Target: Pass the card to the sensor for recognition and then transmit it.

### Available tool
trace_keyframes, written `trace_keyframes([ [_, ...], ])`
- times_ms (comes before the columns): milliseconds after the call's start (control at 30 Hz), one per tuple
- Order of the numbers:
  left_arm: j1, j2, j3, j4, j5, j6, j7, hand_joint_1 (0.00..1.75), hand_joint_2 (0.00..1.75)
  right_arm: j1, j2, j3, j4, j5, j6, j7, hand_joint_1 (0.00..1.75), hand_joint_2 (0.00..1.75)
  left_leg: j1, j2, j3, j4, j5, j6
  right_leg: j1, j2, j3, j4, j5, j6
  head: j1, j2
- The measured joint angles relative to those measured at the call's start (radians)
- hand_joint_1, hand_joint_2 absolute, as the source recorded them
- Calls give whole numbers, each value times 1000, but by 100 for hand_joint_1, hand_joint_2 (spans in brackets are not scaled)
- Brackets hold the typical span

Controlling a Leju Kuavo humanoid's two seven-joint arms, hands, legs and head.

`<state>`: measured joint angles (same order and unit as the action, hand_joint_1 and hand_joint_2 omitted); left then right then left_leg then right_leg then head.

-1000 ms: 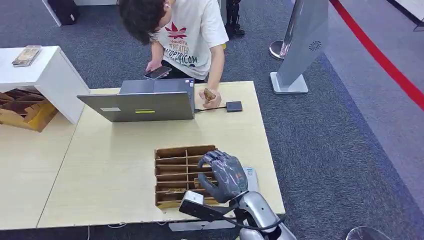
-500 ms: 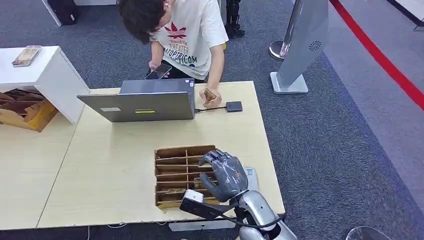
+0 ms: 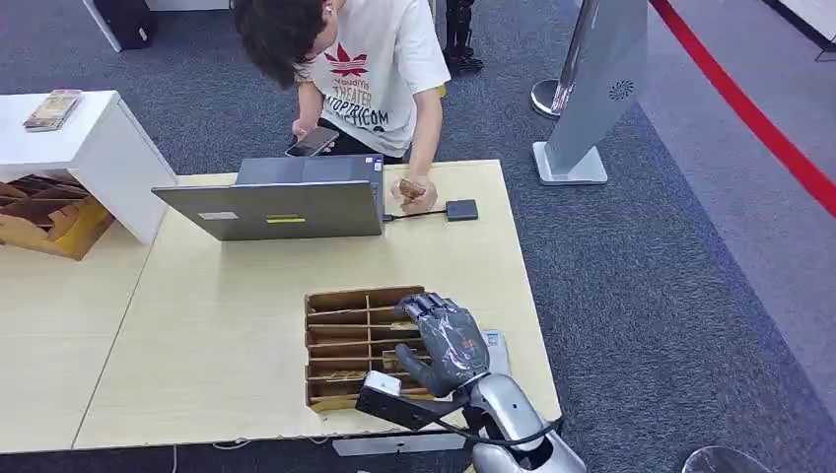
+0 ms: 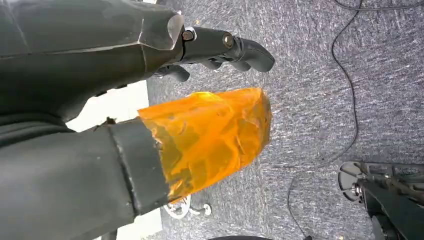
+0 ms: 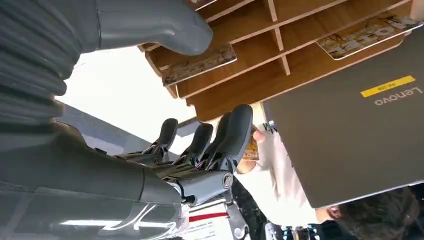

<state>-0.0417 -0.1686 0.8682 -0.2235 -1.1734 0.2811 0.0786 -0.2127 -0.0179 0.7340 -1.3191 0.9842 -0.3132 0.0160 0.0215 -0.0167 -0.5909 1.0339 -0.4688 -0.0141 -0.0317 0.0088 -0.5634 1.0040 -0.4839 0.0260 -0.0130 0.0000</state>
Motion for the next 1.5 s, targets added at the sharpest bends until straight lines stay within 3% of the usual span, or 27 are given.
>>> trace_keyframes([
  [267,0,0,0,0,-2,0,0,0,0,-8,2,-5,14,0,1,4,73,175,0,0,0,0,0,0,0,0,0,0,0,0,0,0],
  [500,0,0,0,0,-4,-1,0,0,0,-9,2,-12,24,0,1,6,87,175,0,0,0,0,0,0,0,0,0,0,0,0,0,0],
  [1167,-2,0,0,0,-17,-3,2,0,0,-27,17,-42,94,10,2,16,89,175,0,0,0,0,0,0,0,0,0,0,0,0,0,0],
  [1267,-2,0,0,0,-17,-3,2,0,0,-28,20,-43,102,10,5,17,103,175,0,0,0,0,0,0,0,0,0,0,0,0,0,0],
  [1300,-2,0,0,0,-18,-4,2,0,0,-29,22,-43,105,10,5,19,133,175,0,0,0,0,0,0,0,0,0,0,0,0,0,0],
  [1367,-2,0,0,0,-18,-5,2,0,0,-30,24,-44,109,10,5,20,168,175,0,0,0,0,0,0,0,0,0,0,0,0,0,0],
  [1500,-2,0,0,0,-20,-6,2,0,0,-35,27,-46,119,9,5,21,175,175,0,0,0,0,0,0,0,0,0,0,0,0,0,0],
])
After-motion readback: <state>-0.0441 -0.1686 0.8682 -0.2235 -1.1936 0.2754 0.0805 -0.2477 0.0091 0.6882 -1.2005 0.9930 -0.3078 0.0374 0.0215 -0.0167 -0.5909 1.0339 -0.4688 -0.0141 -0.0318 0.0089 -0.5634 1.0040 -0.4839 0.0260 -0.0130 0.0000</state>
